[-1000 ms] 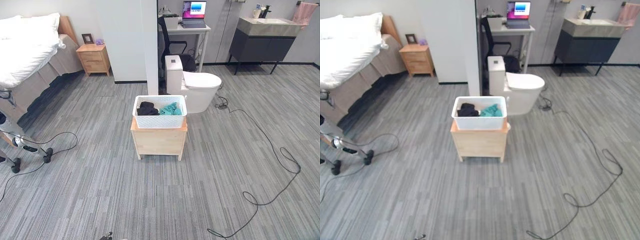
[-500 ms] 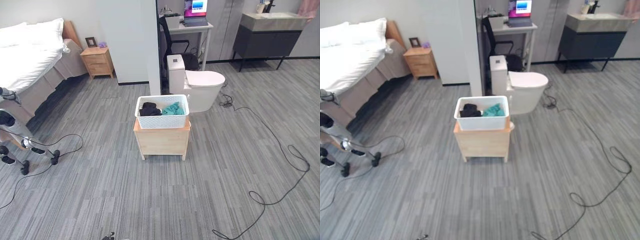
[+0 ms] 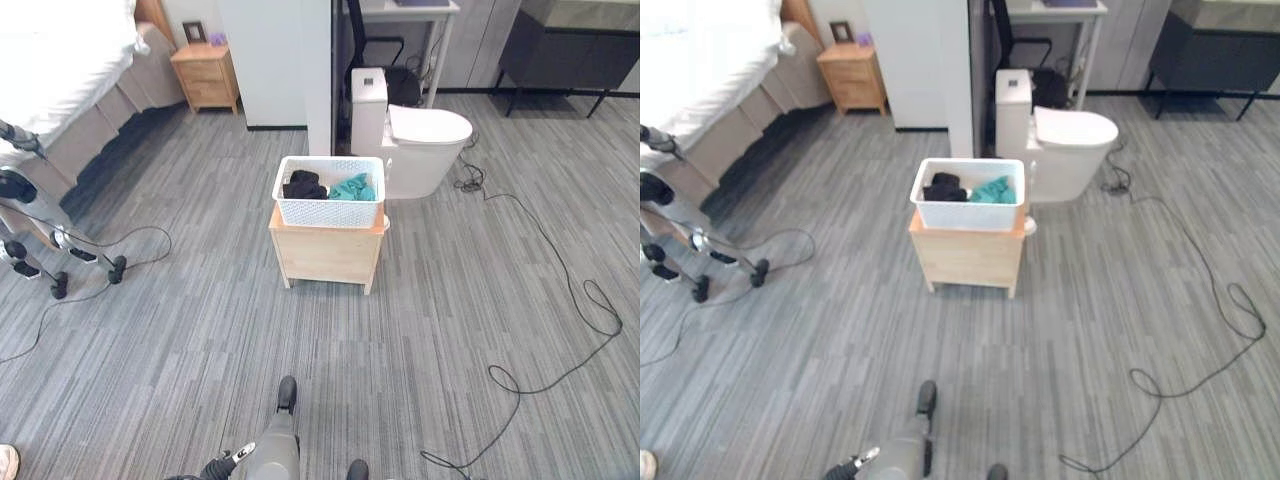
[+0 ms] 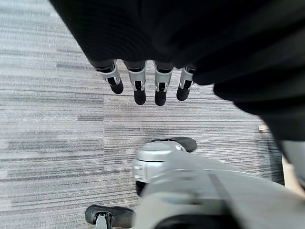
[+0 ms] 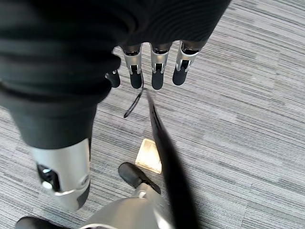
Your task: Grab the laundry basket,head to the washer,open it,put in the laundry and shut it.
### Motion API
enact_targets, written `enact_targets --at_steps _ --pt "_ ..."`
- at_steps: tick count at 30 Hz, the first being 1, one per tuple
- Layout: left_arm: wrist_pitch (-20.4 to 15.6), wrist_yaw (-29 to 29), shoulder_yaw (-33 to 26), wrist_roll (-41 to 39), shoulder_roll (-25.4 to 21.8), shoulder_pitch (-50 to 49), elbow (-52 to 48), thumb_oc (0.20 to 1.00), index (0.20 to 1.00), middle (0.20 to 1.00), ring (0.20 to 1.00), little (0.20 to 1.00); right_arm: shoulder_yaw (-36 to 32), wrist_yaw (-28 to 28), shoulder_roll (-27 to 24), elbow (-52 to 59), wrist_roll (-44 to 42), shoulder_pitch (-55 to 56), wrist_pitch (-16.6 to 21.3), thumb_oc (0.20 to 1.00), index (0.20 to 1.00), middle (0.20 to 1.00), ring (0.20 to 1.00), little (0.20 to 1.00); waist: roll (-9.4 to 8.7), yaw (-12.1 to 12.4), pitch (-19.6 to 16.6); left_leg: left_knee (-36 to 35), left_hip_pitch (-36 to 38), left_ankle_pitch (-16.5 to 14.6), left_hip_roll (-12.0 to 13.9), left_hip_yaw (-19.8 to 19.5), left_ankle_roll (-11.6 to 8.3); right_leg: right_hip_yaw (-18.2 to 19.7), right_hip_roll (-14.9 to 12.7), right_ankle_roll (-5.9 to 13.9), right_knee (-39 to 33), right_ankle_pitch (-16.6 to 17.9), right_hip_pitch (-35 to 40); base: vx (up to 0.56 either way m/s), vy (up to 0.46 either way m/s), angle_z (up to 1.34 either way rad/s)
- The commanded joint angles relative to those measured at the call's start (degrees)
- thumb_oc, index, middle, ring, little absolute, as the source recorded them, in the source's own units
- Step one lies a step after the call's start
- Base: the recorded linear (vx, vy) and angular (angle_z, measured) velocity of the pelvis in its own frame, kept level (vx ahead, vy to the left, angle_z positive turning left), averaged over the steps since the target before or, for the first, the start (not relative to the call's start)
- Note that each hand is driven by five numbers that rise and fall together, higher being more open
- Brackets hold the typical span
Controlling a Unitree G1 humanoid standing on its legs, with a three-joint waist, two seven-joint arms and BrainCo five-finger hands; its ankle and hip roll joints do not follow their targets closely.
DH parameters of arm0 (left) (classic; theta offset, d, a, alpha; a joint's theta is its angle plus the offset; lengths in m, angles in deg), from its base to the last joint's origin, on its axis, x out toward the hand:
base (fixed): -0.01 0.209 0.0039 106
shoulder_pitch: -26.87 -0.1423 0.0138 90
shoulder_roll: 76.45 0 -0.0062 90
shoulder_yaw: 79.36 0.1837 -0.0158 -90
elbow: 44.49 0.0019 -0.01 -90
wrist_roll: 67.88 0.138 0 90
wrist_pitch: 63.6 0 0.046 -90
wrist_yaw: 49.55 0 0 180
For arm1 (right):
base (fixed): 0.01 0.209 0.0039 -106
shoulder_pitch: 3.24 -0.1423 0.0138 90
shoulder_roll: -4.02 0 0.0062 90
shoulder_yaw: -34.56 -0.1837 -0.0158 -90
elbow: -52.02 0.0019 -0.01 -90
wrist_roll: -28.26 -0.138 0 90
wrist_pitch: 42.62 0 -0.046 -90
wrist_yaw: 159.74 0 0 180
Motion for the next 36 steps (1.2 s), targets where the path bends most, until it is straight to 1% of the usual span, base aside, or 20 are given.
enact_targets --at_steps 1,3,5,6,7,8,9,11,13,15,16,18,19,24,25,27,29,32,34,36 --pt "-1.1 -0.2 0.9 1.0 -2.2 0.0 -0.4 1.0 1.0 1.0 1.0 1.0 -0.7 0.0 -0.1 2.0 -1.0 2.3 0.6 1.0 1.0 1.0 1.0 1.0 -3.15 1.0 -3.3 7.8 -3.2 2.1 -3.5 0.6 5.48 1.1 -7.4 8.97 5.5 -4.8 8.2 0.35 0.288 -0.08" --pt "-1.1 -0.3 0.9 1.4 -2.5 0.2 -0.5 1.0 1.0 1.0 1.0 1.0 -0.5 -0.3 0.2 2.2 -1.0 2.5 0.6 1.0 1.0 1.0 1.0 1.0 -3.7 1.0 -3.9 8.5 -2.7 0.9 -4.3 1.1 6.36 1.4 -8.2 9.71 7.6 -4.2 7.8 0.29 0.242 -0.07" --pt "-1.3 -0.2 1.9 1.9 -3.3 1.1 -1.8 1.0 1.0 1.0 1.0 1.0 0.0 -0.7 0.7 2.9 -1.0 2.2 0.6 1.0 1.0 1.0 1.0 1.0 -4.5 0.6 -4.3 8.3 -1.2 -1.1 -6.3 2.1 8.33 1.9 -9.9 11.33 14.7 1.6 4.9 0.27 0.306 -0.14" --pt "-1.4 -0.3 2.1 1.6 -4.2 1.6 -3.7 1.0 1.0 1.0 1.0 1.0 0.4 -0.8 0.8 3.6 -1.1 1.5 0.5 1.0 1.0 1.0 1.0 1.0 -3.93 0.0 -3.9 7.5 0.9 -2.7 -7.6 2.1 10.26 3.0 -10.9 11.99 24.5 6.8 0.0 0.23 0.308 -0.3" --pt "-1.4 -0.3 2.1 1.6 -4.2 1.6 -3.7 1.0 1.0 1.0 1.0 1.0 0.4 -0.8 0.8 3.6 -1.1 1.5 0.5 1.0 1.0 1.0 1.0 1.0 -3.93 0.0 -4.0 7.5 0.9 -2.7 -7.6 2.1 10.26 3.0 -10.9 11.99 24.5 6.8 -0.1 0.19 0.271 -0.22" --pt "-1.4 -0.4 2.0 1.4 -4.5 1.9 -4.5 1.0 1.0 1.0 1.0 1.0 0.6 -0.9 0.9 3.9 -1.1 1.3 0.5 1.0 1.0 1.0 1.0 1.0 -3.53 -0.4 -3.6 7.0 2.1 -3.5 -8.2 2.0 11.14 2.5 -11.5 12.31 27.9 9.0 -1.9 0.24 0.251 -0.02" --pt "-1.6 -0.8 2.7 1.4 -4.9 2.6 -5.1 1.0 1.0 1.0 1.0 1.0 1.3 -1.0 1.2 4.4 -0.6 0.8 0.5 1.0 1.0 1.0 1.0 1.0 -2.19 -1.0 -2.8 5.7 5.8 -5.2 -8.5 1.6 12.21 0.1 -12.9 12.04 31.7 10.0 -6.6 0.35 0.297 0.13" --pt "-1.8 -1.0 2.9 1.5 -5.3 2.8 -5.7 1.0 1.0 1.0 1.0 1.0 1.8 -1.1 1.2 4.5 -0.5 1.1 0.5 1.0 1.0 1.0 1.0 1.0 -1.75 -2.1 -1.8 4.4 9.3 -6.2 -9.1 0.6 12.19 -1.5 -12.7 10.46 27.9 6.0 -9.1 0.33 0.146 -0.06" --pt "-2.0 -1.1 3.2 1.5 -5.4 3.2 -5.8 1.0 1.0 1.0 1.0 1.0 1.8 -1.0 1.0 4.6 -0.6 1.0 0.5 1.0 1.0 1.0 1.0 1.0 -1.5 -3.0 -1.2 3.8 11.2 -7.5 -9.1 -0.1 11.83 -2.2 -11.7 9.91 21.7 4.2 -11.7 0.27 -0.008 0.07" --pt "-2.4 -1.4 3.6 1.8 -5.3 3.4 -5.9 1.0 1.0 1.0 1.0 1.0 1.9 -0.8 0.9 4.7 -0.7 1.3 0.4 1.0 1.0 1.0 1.0 1.0 -1.85 -4.6 0.1 2.9 14.9 -9.6 -10.0 -1.8 11.43 -0.2 -10.9 10.52 11.6 6.3 -13.7 0.29 -0.065 0.21" --pt "-2.4 -1.4 3.6 1.8 -5.3 3.4 -5.8 1.0 1.0 1.0 1.0 1.0 1.9 -0.8 0.9 4.7 -0.7 1.3 0.4 1.0 1.0 1.0 1.0 1.0 -1.84 -4.6 0.0 2.9 14.8 -9.5 -10.0 -1.8 11.43 -0.3 -10.9 10.52 11.4 6.5 -13.7 0.24 -0.071 0.17" --pt "-2.5 -1.5 3.6 2.2 -5.2 3.7 -5.6 1.0 1.0 1.0 1.0 1.0 1.5 -0.9 0.9 4.9 -1.1 2.0 0.3 1.0 1.0 1.0 1.0 1.0 -2.34 -6.0 0.6 3.0 17.2 -11.5 -10.8 -3.4 11.11 3.5 -10.7 11.85 4.2 10.0 -15.9 0.37 -0.116 0.17" --pt "-2.7 -1.6 3.3 2.6 -5.0 4.5 -4.6 1.0 1.0 1.0 1.0 1.0 0.6 -1.1 0.9 5.0 -1.5 2.7 0.3 1.0 1.0 1.0 1.0 1.0 -2.51 -7.2 0.8 3.4 19.6 -13.8 -10.8 -4.9 10.74 6.5 -10.8 13.05 -0.4 12.6 -18.3 0.4 -0.126 0.47" --pt "-2.4 -1.2 3.0 3.8 -4.8 4.4 -3.1 1.0 1.0 1.0 1.0 1.0 -0.7 -1.8 1.0 5.4 -1.7 5.4 0.4 1.0 1.0 1.0 1.0 1.0 -3.73 -8.9 -0.5 4.3 24.5 -18.1 -10.4 -6.7 9.62 4.9 -11.5 13.62 -0.7 14.5 -18.6 0.43 -0.181 0.57" --pt "-2.4 -1.4 2.8 3.8 -4.6 4.1 -3.0 1.0 1.0 1.0 1.0 1.0 -0.6 -2.0 0.8 5.7 -1.8 6.2 0.6 1.0 1.0 1.0 1.0 1.0 -4.08 -9.7 -1.6 4.3 27.1 -20.0 -8.7 -7.0 8.93 5.2 -10.5 12.81 2.3 14.1 -18.2 0.56 -0.332 0.72" --pt "-2.3 -1.8 2.6 3.4 -4.4 4.1 -2.8 1.0 1.0 1.0 1.0 1.0 -0.2 -2.1 0.9 5.6 -1.9 6.7 0.7 1.0 1.0 1.0 1.0 1.0 -3.84 -10.2 -2.1 5.8 27.4 -19.6 -7.3 -7.4 8.12 5.4 -9.2 11.99 5.0 13.2 -18.5 0.42 -0.275 0.5" --pt "-2.3 -1.9 2.2 2.2 -4.2 3.7 -3.1 1.0 1.0 1.0 1.0 1.0 0.8 -2.0 1.3 5.9 -2.0 7.3 0.9 1.0 1.0 1.0 1.0 1.0 -3.79 -9.8 -3.3 15.0 24.3 -13.0 -4.4 -7.0 5.33 3.7 -6.8 9.91 5.9 10.4 -14.9 0.35 -0.311 0.14" --pt "-2.3 -2.6 1.4 0.2 -4.7 4.0 -4.3 1.0 1.0 1.0 1.0 1.0 2.2 -1.6 0.8 8.4 -3.0 6.2 1.4 1.0 1.0 1.0 1.0 1.0 -5.56 -8.4 -2.2 30.6 15.8 -5.8 -4.1 -7.7 5.25 3.9 -5.4 7.19 4.5 8.4 -11.1 0.16 -0.241 0.05" --pt "-2.7 -3.2 0.7 -1.6 -4.9 4.3 -4.9 1.0 1.0 1.0 1.0 1.0 3.4 -1.1 0.7 10.1 -2.9 5.2 1.6 1.0 1.0 1.0 1.0 1.0 -6.52 -7.4 -1.4 32.1 11.9 -5.6 -3.2 -6.5 5.54 3.7 -5.3 6.5 4.2 6.9 -9.6 0.16 -0.17 -0.31" --pt "-3.0 -3.7 0.8 -2.6 -5.1 4.8 -5.9 1.0 1.0 1.0 1.0 1.0 4.6 -0.7 0.6 12.1 -2.6 4.0 1.8 1.0 1.0 1.0 1.0 1.0 -7.89 -6.2 -1.0 26.5 9.0 -7.1 -0.8 -3.8 6.12 3.0 -5.8 6.55 3.5 5.7 -7.9 0.18 -0.08 0.04"
